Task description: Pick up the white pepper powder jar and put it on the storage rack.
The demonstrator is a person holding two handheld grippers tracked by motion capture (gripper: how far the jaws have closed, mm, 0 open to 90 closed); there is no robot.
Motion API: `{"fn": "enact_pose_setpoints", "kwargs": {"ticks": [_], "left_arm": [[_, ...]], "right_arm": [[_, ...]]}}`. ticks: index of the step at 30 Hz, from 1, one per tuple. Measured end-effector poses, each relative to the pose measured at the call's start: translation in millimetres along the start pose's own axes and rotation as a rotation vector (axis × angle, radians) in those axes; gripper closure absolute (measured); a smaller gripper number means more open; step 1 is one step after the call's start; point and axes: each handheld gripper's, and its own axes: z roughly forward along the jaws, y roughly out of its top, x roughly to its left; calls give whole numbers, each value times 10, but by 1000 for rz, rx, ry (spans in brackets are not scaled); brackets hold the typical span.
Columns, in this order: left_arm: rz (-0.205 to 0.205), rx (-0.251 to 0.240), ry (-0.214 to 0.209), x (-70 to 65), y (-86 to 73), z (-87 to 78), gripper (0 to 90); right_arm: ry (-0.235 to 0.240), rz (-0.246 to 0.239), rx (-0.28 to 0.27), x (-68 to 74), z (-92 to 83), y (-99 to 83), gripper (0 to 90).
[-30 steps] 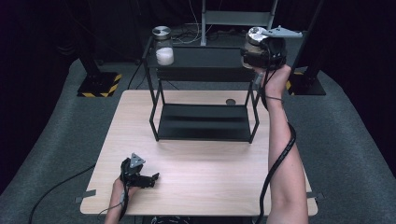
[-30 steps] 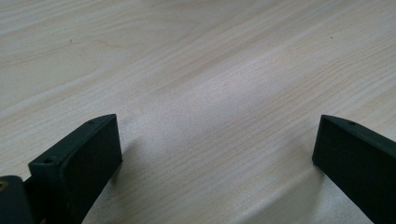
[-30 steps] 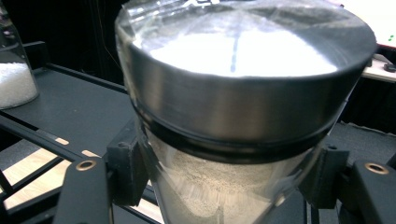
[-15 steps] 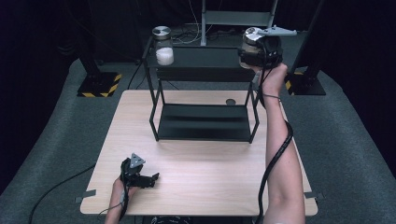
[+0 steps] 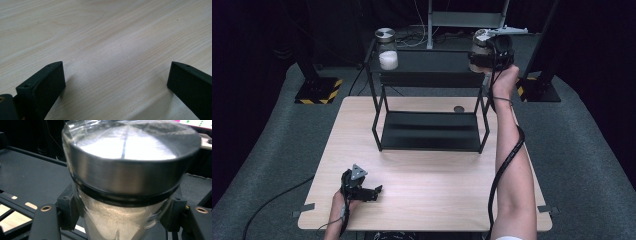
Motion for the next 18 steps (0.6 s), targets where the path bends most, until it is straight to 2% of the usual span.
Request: {"fn": "enact_pose_setpoints", "kwargs": {"ticks": [7,18], "left_arm": [[0,0,0,0,0,0,9],[-1,0,-1,2,1,1,9]], "right_arm": [[-1,-1,42,-2,57,117,302],[9,31,94,-53,178,195,302]]}}
